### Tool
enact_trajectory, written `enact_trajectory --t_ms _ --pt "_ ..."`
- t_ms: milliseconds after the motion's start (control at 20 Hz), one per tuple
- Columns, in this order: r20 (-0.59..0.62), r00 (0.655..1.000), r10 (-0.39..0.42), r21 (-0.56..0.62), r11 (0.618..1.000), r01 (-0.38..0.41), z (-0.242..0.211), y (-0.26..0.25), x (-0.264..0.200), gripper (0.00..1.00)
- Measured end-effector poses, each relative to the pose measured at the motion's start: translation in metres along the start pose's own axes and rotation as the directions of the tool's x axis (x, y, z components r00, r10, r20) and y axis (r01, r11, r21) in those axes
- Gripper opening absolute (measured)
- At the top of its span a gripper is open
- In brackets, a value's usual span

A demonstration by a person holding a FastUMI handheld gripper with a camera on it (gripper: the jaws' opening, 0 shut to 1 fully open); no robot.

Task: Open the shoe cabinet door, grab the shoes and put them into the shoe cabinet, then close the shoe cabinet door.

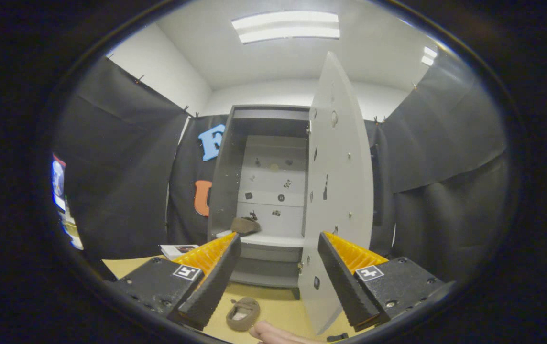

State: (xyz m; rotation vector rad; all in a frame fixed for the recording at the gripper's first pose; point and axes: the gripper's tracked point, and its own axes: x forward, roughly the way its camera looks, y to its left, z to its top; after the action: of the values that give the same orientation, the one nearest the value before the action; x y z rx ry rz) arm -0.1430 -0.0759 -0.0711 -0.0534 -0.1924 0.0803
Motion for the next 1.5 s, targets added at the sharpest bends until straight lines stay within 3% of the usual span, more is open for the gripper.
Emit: enact_trajectory --t_ms 300,550,1000,1200,1350,1400,1500 --pt "-0.138 0.987 0.087 -0.043 0.995 -0.094 -0.097 0.072 0.04 1.0" --pt "-0.283 0.951 0.125 -0.072 0.986 -0.15 -0.191 0.104 0.067 1.0" --pt "-0.596 0.796 0.1 0.039 0.995 -0.096 -0.35 0.108 0.1 1.0" --pt "-0.669 0.726 0.161 0.141 0.986 -0.089 -0.382 0.119 0.108 0.85" --pt "-0.734 0.651 0.195 0.188 0.979 -0.082 -0.415 0.126 0.109 0.6" --pt "-0.728 0.658 0.192 0.203 0.977 -0.061 -0.42 0.124 0.113 0.56" --pt "-0.714 0.673 0.194 0.241 0.97 -0.024 -0.421 0.117 0.117 0.35"
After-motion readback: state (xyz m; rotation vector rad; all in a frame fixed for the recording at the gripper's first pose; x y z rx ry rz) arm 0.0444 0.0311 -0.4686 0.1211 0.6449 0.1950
